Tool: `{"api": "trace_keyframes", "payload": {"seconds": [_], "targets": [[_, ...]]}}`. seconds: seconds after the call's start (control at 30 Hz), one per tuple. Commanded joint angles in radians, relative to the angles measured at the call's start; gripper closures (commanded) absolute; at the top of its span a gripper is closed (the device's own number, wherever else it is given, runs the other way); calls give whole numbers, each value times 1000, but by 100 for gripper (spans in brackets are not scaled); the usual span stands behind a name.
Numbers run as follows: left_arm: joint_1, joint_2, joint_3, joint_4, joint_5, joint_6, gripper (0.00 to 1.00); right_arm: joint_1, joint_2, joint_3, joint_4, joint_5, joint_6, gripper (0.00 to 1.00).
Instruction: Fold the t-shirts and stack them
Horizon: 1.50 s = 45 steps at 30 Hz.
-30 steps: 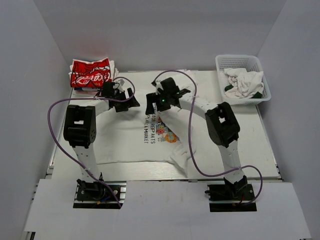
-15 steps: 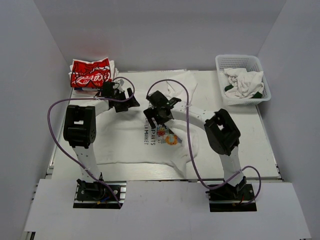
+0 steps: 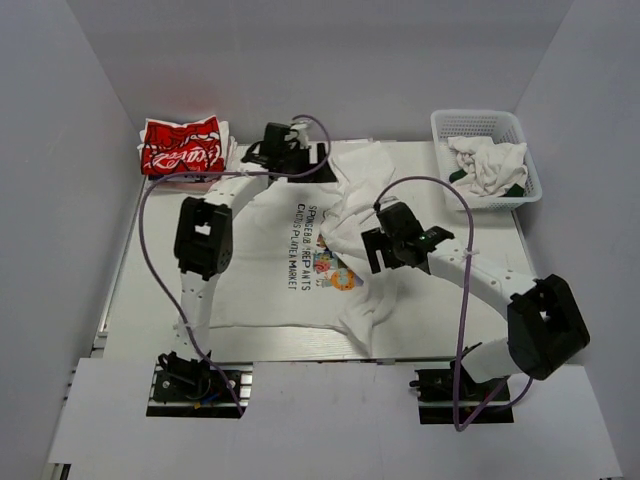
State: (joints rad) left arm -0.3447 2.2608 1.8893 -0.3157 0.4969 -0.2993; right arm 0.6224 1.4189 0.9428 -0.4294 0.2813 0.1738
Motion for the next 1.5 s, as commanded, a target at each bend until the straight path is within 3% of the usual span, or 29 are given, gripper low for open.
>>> {"api": "trace_keyframes", "payload": {"seconds": [0.0, 0.1, 0.2, 0.23, 0.27, 0.3, 0.33, 0.37, 0.4, 0.43, 0.6, 0.63, 0.77, 0.9, 0.97, 1.03, 1.27, 1.3, 1.33, 1.37, 1.4, 1.43, 1.47], "targets": [[-69, 133, 135, -143, 45, 58, 0, -38, -26, -61, 129, -83, -78, 10], [-102, 209, 253, -143, 45, 77, 0, -55, 37, -45, 135, -215, -80, 10], [-140, 262, 316, -143, 45, 77, 0, -59, 60, -50, 156, -238, -86, 12], [-140, 282, 376, -161, 45, 77, 0, -58, 84, -47, 158, -235, -77, 17], [-151, 319, 401, -161, 45, 77, 4, -58, 89, -36, 149, -222, -76, 29], [-151, 331, 416, -171, 45, 77, 13, -56, 103, -29, 132, -212, -68, 36], [-160, 332, 425, -158, 45, 66, 43, -58, 104, -19, 101, -200, -62, 49], [-160, 332, 426, -158, 36, 66, 58, -56, 100, -9, 84, -158, -39, 81], [-160, 332, 426, -136, 17, 57, 76, -49, 83, 10, 57, -139, -28, 95], [-160, 332, 409, -125, -9, 48, 100, -47, 56, 13, 25, -107, -11, 100], [-160, 267, 361, -40, -171, -30, 100, 23, -87, 103, -150, 56, 33, 100], [-151, 267, 361, -40, -258, -59, 100, 39, -101, 111, -181, 68, 39, 100], [-82, 267, 386, -17, -319, -240, 100, 125, -175, 175, -241, 94, 49, 100], [-50, 267, 426, -29, -403, -287, 100, 235, -153, 212, -230, 18, -8, 100], [-30, 267, 412, -29, -432, -307, 100, 320, -83, 220, -183, -91, -40, 100], [-21, 267, 389, -29, -432, -307, 100, 364, -20, 215, -120, -236, -80, 100], [-10, 255, 226, 36, -348, -308, 100, 500, 187, 209, 29, -395, -169, 99], [-10, 240, 211, 50, -325, -308, 100, 511, 204, 220, 56, -416, -166, 95], [-1, 230, 190, 62, -313, -296, 100, 516, 215, 234, 55, -422, -168, 71], [0, 217, 177, 63, -293, -284, 100, 517, 238, 238, 60, -407, -168, 59], [0, 204, 168, 75, -282, -275, 72, 522, 229, 235, 73, -398, -166, 38], [0, 169, 145, 92, -271, -255, 48, 523, 223, 229, 80, -365, -160, 10], [0, 148, 133, 92, -271, -244, 21, 524, 203, 222, 96, -361, -160, 9]]}}
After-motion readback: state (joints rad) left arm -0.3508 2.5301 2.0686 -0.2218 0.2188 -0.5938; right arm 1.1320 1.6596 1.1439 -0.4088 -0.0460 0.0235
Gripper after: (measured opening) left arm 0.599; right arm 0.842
